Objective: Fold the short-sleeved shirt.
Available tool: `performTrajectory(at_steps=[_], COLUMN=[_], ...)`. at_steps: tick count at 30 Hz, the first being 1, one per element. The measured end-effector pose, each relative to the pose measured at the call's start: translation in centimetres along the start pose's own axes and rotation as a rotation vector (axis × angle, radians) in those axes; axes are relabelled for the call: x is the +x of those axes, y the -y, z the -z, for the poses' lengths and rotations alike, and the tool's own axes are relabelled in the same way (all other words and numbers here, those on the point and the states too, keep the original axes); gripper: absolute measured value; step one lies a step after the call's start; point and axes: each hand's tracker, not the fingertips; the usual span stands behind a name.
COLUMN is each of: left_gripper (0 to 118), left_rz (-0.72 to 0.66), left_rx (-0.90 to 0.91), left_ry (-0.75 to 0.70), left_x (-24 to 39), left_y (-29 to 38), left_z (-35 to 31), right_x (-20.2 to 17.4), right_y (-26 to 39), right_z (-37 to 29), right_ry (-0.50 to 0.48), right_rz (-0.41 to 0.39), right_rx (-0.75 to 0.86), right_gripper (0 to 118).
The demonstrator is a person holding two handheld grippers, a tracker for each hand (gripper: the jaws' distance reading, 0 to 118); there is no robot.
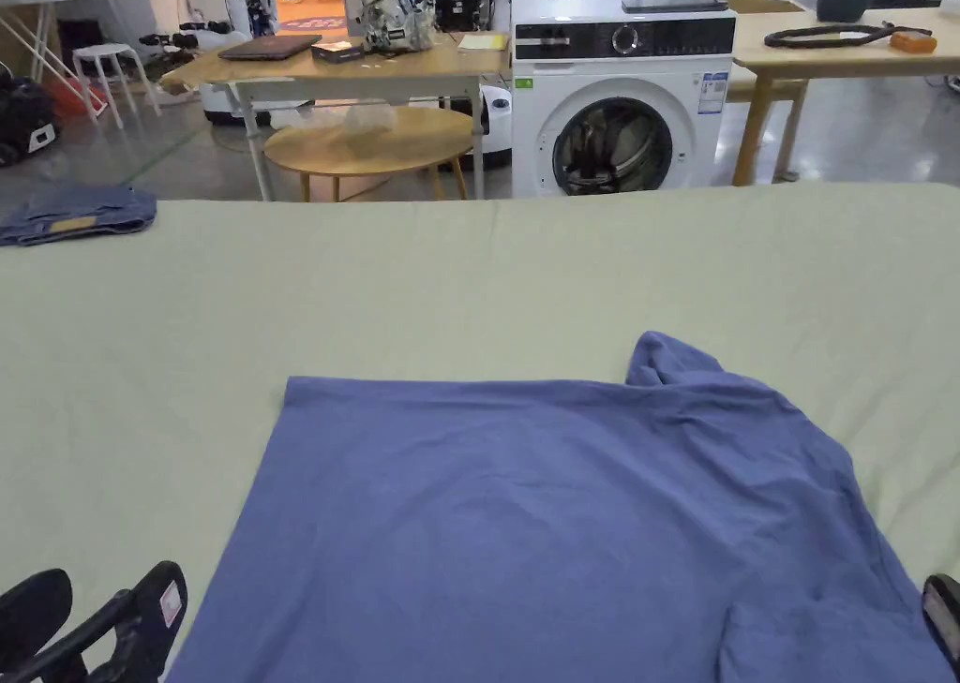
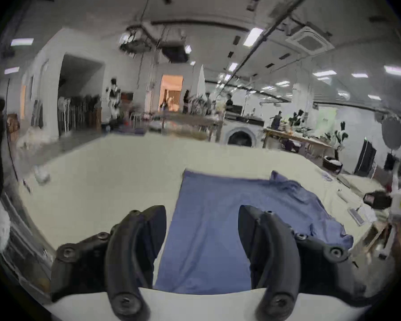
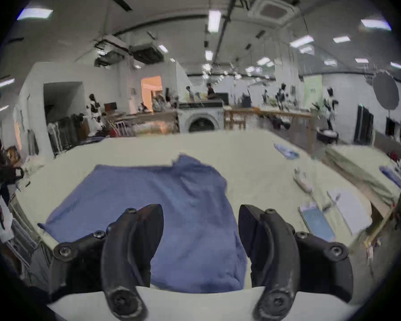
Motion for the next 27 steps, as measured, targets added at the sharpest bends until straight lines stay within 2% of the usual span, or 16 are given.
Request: performTrajectory(at_steps=[1, 2, 3, 4, 5, 6, 7, 12, 15, 20, 22, 23, 27], left_gripper=[61, 53, 42, 29, 6, 0, 0, 0, 0, 0, 43, 48, 48], left_rz=[0.004, 0.012, 0.021, 0.022, 0.014, 0.011, 0.011, 0.047, 0.023, -0.130, -0.149, -0.154, -0.172], left_rx=[0.027, 0.080, 0.130, 0.162, 0.166, 0.152, 0.144, 0.102, 0.063, -0.117, -0.186, -0.216, -0.371], left_ry=[0.016, 0.038, 0.054, 0.060, 0.059, 0.067, 0.074, 0.043, 0.031, 0.069, 0.036, 0.002, -0.004], left_x=[0.7, 1.3, 1.5, 2.1, 2.5, 2.9, 3.1, 3.6, 2.4, -2.3, -4.2, -6.2, -8.7], left_y=[-0.7, -1.1, -1.3, -1.5, -1.7, -1.8, -1.8, -1.5, -1.6, 0.4, 2.7, 4.4, 10.3], left_z=[-0.1, -0.4, -0.4, -0.5, -0.5, -0.4, 0.0, 0.2, 0.5, 1.2, 1.3, 1.5, 3.4], right_x=[-0.5, -0.8, -1.2, -1.7, -2.0, -2.0, -2.4, -3.3, -3.1, -2.4, -2.2, -2.1, -1.7], right_y=[-0.7, -1.1, -1.4, -1.5, -1.5, -1.4, -1.3, -0.2, -0.1, 0.5, 1.1, 1.4, 2.6], right_z=[0.4, 0.8, 1.1, 1.4, 1.6, 2.1, 2.4, 3.1, 3.2, 2.9, 2.5, 2.3, 2.1], right_ry=[-0.012, -0.020, -0.049, -0.067, -0.067, -0.067, -0.076, -0.066, -0.079, -0.096, -0.098, -0.096, -0.094], right_rz=[-0.011, -0.014, -0.020, -0.026, -0.027, -0.028, -0.033, -0.069, -0.059, -0.036, -0.027, -0.026, 0.002], right_rx=[0.001, 0.003, 0.018, 0.031, 0.029, 0.020, 0.011, -0.007, -0.009, -0.013, -0.027, -0.034, -0.083], right_gripper=[70, 68, 60, 47, 27, 13, 0, 0, 0, 0, 0, 0, 0])
